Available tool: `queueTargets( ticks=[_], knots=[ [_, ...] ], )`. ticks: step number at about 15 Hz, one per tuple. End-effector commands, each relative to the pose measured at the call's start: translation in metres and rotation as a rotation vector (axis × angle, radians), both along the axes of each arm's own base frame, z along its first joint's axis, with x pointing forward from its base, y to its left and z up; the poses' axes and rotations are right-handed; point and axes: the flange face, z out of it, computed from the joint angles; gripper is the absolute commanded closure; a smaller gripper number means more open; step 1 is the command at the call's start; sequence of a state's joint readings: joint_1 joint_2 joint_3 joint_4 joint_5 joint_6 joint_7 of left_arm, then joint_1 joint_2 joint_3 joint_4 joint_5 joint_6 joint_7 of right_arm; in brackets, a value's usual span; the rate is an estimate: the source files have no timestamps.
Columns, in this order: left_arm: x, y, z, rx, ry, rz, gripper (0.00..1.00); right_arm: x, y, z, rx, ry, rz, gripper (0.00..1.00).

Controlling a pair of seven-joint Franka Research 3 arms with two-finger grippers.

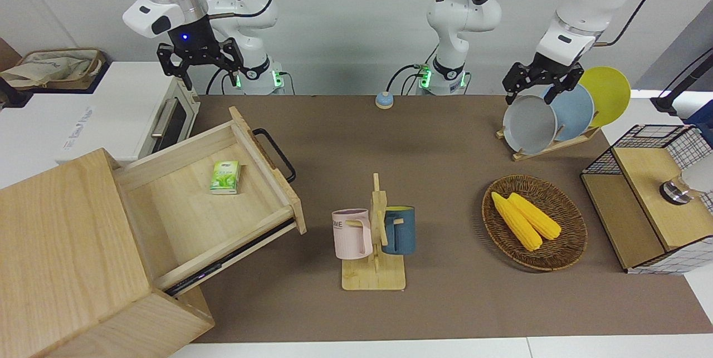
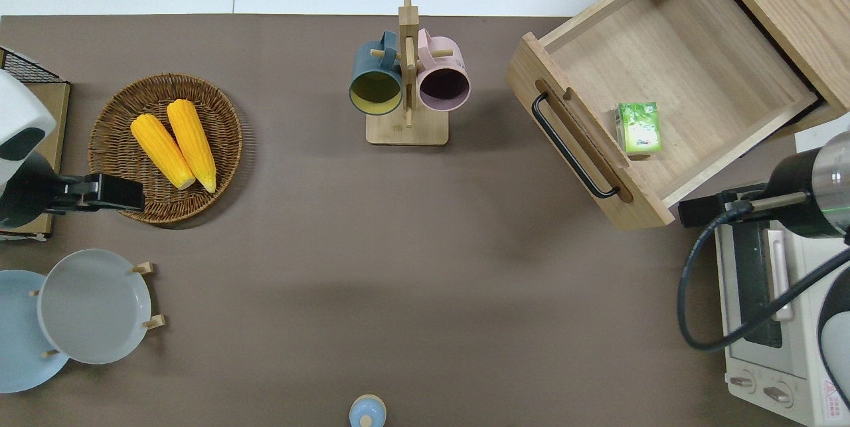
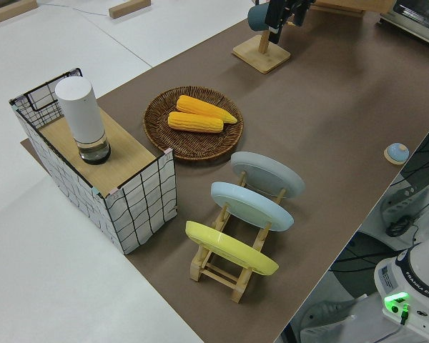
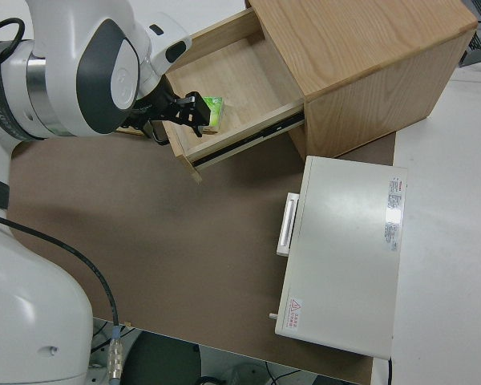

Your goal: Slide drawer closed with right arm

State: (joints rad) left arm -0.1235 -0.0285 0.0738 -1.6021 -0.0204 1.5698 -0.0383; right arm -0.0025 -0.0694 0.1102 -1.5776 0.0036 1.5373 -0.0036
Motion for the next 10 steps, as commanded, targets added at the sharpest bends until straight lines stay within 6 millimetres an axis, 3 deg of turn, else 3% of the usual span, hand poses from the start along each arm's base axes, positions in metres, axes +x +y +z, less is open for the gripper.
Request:
queueTargets(
  ticks=[1,3,4,8,9,10],
  knots=[
    [-0.004,0.002,0.004,0.012,0.003,-0.001,0.0,0.001,0.006,0.004,-0.009,0.003,0.003,0.015],
    [-0.004,0.002,0.004,0.012,0.003,-0.001,0.0,0.001,0.006,0.004,-0.007,0.003,-0.024,0.084],
    [-0.004,0.002,0.004,0.012,0.003,-0.001,0.0,0.001,0.006,0.004,-0.007,0.003,-0.046,0.2],
    [-0.004,0.002,0.004,0.012,0.003,-0.001,0.0,0.0,0.014,0.004,0.005,0.004,-0.154,0.844],
    [-0.004,0.002,0.004,0.012,0.003,-0.001,0.0,0.0,0.019,0.004,0.006,0.004,-0.169,0.943],
    [-0.004,0.002,0.004,0.012,0.002,-0.001,0.0,-0.001,0.023,0.004,0.007,0.004,-0.192,0.977]
  ],
)
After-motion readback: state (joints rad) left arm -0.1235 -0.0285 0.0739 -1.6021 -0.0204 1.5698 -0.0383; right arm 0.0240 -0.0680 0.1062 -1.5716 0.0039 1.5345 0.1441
